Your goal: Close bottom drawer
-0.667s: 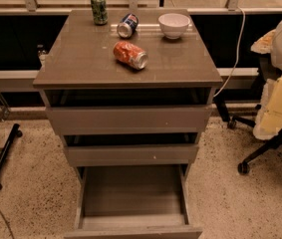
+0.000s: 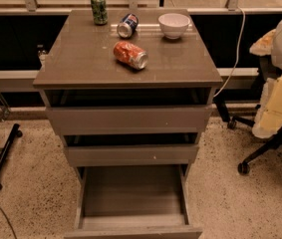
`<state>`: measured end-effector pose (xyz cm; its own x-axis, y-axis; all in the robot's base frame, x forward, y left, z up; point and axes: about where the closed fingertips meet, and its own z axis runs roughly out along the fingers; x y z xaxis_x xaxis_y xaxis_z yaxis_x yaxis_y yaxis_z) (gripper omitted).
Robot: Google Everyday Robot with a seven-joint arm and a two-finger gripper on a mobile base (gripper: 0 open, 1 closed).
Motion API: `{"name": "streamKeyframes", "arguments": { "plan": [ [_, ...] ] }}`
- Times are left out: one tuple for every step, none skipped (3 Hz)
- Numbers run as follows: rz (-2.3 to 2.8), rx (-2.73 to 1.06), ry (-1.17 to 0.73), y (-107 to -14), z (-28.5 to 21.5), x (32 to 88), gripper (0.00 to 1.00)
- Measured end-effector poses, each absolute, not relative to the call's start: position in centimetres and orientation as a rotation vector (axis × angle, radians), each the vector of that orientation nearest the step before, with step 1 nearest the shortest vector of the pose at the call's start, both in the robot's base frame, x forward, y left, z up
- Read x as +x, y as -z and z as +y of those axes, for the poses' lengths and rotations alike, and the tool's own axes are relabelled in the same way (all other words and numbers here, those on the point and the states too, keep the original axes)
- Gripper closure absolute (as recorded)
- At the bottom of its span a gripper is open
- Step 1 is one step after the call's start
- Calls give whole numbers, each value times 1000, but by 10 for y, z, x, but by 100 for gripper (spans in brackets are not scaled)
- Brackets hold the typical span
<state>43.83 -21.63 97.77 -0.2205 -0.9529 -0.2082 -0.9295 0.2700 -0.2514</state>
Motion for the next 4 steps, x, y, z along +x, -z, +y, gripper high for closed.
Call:
{"name": "streamKeyframes", "arguments": {
  "plan": [
    [2219,-1738,111,-968,-208,429,38],
    [2197,-1739,123,-948,-202,421,61],
    [2192,-1683,120,-914,-201,415,84],
    [2158,-1642,154,-909,-199,428,100]
  ]
}}
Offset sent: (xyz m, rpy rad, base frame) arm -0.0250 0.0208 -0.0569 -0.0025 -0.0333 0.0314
